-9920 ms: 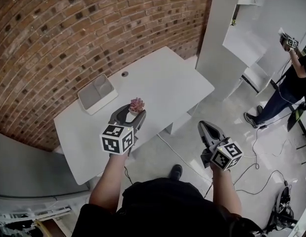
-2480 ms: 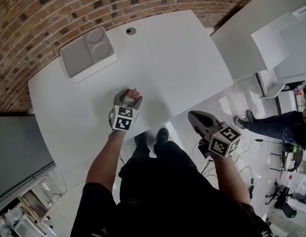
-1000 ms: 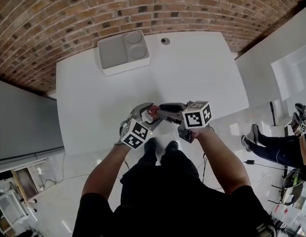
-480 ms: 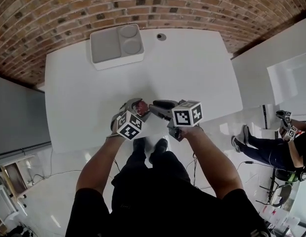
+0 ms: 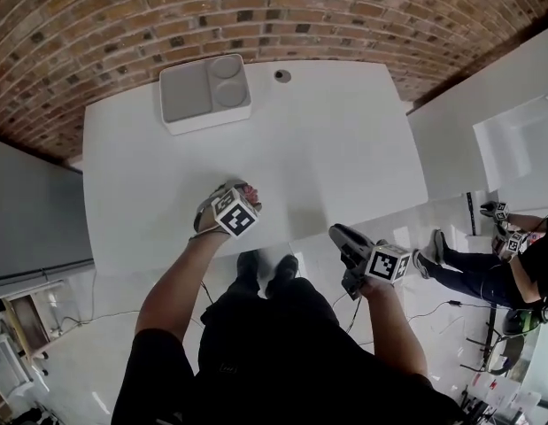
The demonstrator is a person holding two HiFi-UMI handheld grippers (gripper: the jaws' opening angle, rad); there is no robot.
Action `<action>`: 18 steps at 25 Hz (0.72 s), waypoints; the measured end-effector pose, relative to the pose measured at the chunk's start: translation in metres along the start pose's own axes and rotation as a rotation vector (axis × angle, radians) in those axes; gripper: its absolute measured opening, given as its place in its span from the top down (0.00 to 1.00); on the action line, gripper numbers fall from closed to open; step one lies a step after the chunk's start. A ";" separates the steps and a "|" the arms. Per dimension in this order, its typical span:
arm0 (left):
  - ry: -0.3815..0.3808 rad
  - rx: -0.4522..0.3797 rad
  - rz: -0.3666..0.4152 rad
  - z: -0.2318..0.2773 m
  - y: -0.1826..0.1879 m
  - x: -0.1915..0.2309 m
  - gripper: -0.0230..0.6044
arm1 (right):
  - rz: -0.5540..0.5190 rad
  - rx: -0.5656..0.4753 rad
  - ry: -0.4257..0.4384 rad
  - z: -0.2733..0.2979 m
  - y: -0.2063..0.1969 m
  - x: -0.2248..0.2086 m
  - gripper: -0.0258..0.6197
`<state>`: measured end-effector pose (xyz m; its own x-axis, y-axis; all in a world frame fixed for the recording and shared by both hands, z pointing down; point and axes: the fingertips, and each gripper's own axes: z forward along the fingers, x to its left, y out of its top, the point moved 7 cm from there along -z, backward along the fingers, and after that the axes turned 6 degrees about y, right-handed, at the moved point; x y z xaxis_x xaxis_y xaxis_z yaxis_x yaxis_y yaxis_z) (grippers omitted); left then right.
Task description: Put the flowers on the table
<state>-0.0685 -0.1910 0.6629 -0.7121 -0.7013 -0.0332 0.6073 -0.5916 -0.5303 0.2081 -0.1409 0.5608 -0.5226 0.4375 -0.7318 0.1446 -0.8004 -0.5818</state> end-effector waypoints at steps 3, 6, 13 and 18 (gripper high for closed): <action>-0.005 0.034 0.021 0.007 0.008 0.004 0.53 | 0.059 -0.088 -0.040 -0.031 -0.006 -0.009 0.81; 0.008 0.011 -0.017 0.008 0.017 0.010 0.53 | 0.080 -0.143 -0.040 -0.042 -0.002 -0.011 0.81; 0.040 0.027 -0.071 0.005 0.019 0.017 0.53 | 0.055 -0.129 0.006 -0.048 0.010 -0.009 0.81; 0.040 0.045 -0.125 0.001 0.024 0.022 0.53 | 0.069 -0.125 0.028 -0.056 0.015 -0.019 0.81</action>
<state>-0.0687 -0.2214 0.6505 -0.7959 -0.6054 -0.0037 0.5278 -0.6910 -0.4939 0.2671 -0.1384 0.5457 -0.4844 0.3956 -0.7803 0.2838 -0.7726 -0.5679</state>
